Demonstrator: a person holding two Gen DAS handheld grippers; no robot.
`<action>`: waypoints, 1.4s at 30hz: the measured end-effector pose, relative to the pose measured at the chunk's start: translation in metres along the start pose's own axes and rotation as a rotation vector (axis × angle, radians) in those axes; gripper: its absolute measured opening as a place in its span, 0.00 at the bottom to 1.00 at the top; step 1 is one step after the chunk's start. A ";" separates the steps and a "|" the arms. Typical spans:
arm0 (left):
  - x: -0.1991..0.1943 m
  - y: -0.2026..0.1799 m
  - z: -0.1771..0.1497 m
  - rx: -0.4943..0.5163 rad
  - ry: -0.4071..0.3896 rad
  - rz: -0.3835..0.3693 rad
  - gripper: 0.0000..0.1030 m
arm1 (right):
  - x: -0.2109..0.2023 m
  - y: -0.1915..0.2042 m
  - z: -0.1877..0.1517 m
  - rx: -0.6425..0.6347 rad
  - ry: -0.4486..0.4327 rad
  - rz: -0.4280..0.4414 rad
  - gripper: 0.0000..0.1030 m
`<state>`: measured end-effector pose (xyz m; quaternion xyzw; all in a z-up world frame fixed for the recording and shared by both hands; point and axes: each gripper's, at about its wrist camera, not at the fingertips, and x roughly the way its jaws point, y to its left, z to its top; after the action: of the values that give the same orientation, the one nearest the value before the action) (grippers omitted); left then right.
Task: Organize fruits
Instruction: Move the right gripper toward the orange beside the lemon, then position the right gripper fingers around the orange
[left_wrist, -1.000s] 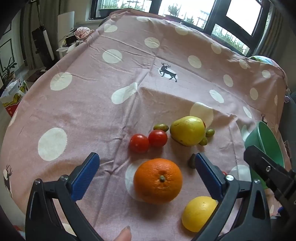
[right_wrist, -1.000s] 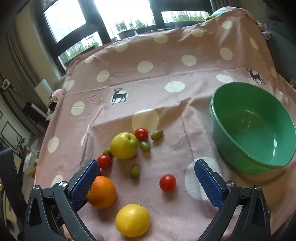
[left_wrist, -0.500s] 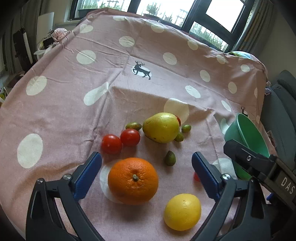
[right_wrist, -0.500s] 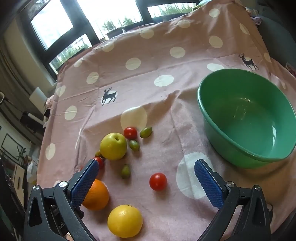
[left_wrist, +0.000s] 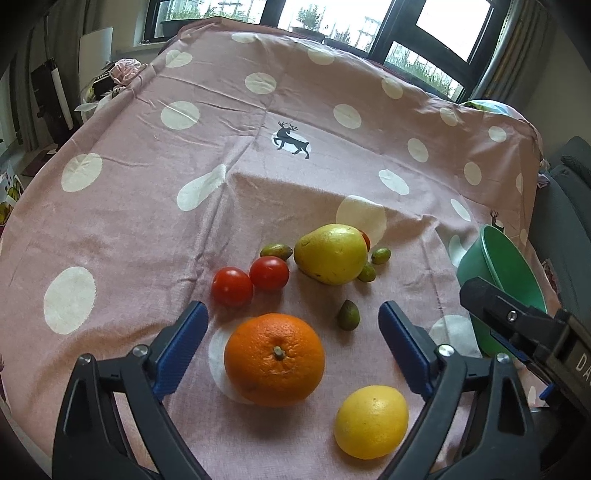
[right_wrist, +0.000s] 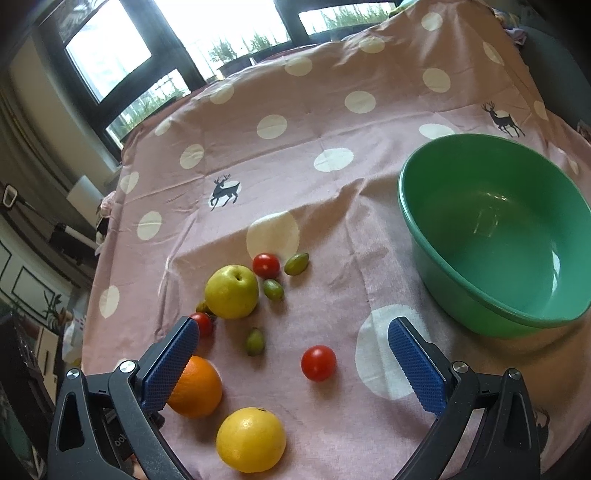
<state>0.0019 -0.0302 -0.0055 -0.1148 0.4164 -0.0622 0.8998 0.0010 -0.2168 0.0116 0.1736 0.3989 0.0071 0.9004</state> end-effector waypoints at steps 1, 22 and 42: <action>0.000 0.000 0.000 0.004 0.000 0.004 0.89 | 0.000 0.000 0.000 0.000 -0.003 -0.005 1.00; -0.018 0.012 -0.004 0.013 -0.036 0.074 0.81 | 0.005 0.028 -0.007 -0.019 0.008 0.080 0.94; -0.015 0.020 -0.010 0.008 0.041 0.021 0.71 | 0.037 0.051 -0.016 0.040 0.177 0.185 0.74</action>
<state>-0.0153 -0.0098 -0.0059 -0.1053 0.4357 -0.0566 0.8921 0.0210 -0.1584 -0.0090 0.2263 0.4592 0.0974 0.8535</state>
